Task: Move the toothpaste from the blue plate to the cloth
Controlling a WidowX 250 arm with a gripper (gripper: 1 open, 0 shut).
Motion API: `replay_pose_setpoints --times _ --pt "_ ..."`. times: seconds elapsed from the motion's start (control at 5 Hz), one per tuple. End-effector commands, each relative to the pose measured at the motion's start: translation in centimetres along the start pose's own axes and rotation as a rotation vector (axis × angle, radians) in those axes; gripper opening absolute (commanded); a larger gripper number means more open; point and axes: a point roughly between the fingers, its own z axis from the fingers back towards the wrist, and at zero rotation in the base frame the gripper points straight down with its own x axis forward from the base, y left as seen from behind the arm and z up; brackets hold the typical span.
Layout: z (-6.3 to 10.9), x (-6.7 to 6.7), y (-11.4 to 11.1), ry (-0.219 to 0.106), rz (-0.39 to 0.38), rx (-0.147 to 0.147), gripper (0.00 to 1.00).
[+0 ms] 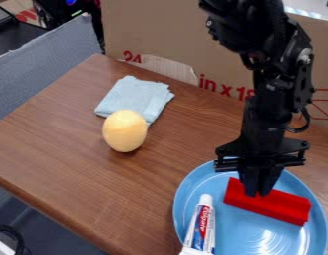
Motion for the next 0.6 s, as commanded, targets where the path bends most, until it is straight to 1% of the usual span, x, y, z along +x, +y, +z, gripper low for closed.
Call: replay_pose_setpoints --times 0.0,0.2,0.4 --pt "1.8 0.6 -0.6 -0.038 -0.013 -0.039 0.00" --pt "3.2 1.4 -0.7 -0.056 -0.008 -0.069 0.00" --pt "6.5 1.4 1.1 -0.073 0.017 -0.117 0.00"
